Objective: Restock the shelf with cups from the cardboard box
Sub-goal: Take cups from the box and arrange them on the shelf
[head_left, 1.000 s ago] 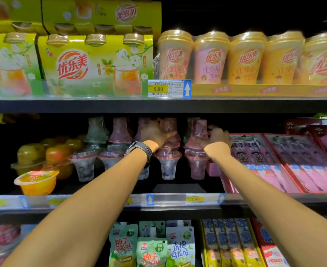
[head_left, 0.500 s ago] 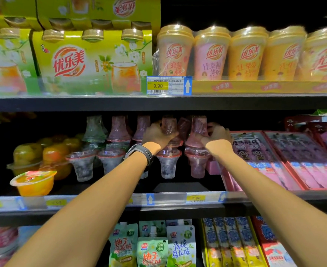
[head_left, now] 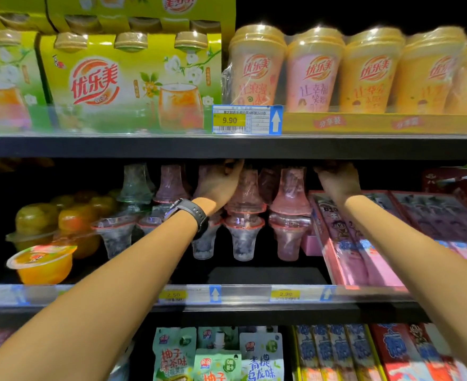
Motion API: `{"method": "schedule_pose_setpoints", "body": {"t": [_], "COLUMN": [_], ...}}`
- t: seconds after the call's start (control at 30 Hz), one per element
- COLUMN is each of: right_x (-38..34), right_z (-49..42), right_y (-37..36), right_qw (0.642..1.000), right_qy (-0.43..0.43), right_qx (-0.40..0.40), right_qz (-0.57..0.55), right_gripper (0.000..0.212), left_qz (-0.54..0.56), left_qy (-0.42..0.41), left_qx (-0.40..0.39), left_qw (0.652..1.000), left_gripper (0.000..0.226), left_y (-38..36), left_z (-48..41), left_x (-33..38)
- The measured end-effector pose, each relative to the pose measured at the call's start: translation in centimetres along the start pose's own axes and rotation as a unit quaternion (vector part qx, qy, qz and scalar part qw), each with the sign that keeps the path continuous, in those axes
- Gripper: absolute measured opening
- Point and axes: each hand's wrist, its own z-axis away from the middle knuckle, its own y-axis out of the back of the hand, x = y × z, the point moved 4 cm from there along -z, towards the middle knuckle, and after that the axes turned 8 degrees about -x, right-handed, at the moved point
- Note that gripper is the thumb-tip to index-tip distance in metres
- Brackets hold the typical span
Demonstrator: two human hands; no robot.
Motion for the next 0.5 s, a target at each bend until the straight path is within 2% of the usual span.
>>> {"method": "schedule_pose_setpoints", "body": {"t": [0.1, 0.23, 0.33, 0.4, 0.5], "right_x": [-0.5, -0.6, 0.0, 0.3, 1.0], "right_z": [-0.8, -2.3, -3.4, -3.8, -4.1], "right_y": [-0.2, -0.8, -1.3, -2.0, -2.5], "right_qw": [1.0, 0.997, 0.994, 0.991, 0.988], "right_qy": [0.006, 0.025, 0.019, 0.013, 0.03], "right_qx": [-0.024, -0.077, -0.103, -0.124, -0.128], "right_qz": [-0.003, 0.006, 0.019, 0.048, 0.086], "right_gripper": [0.03, 0.034, 0.04, 0.036, 0.028], "left_qz": [-0.035, -0.123, -0.185, -0.221, -0.255], "left_qy": [-0.069, -0.139, -0.135, -0.119, -0.173], "left_qx": [0.0, -0.028, -0.069, -0.112, -0.125], "left_qw": [0.997, 0.982, 0.971, 0.961, 0.943], "left_gripper": [0.038, 0.037, 0.028, 0.023, 0.033], "left_y": [0.9, 1.3, 1.2, 0.9, 0.6], "left_z": [-1.2, -2.7, -4.6, -5.3, -4.6], "left_x": [1.0, 1.4, 0.1, -0.7, -0.5]}}
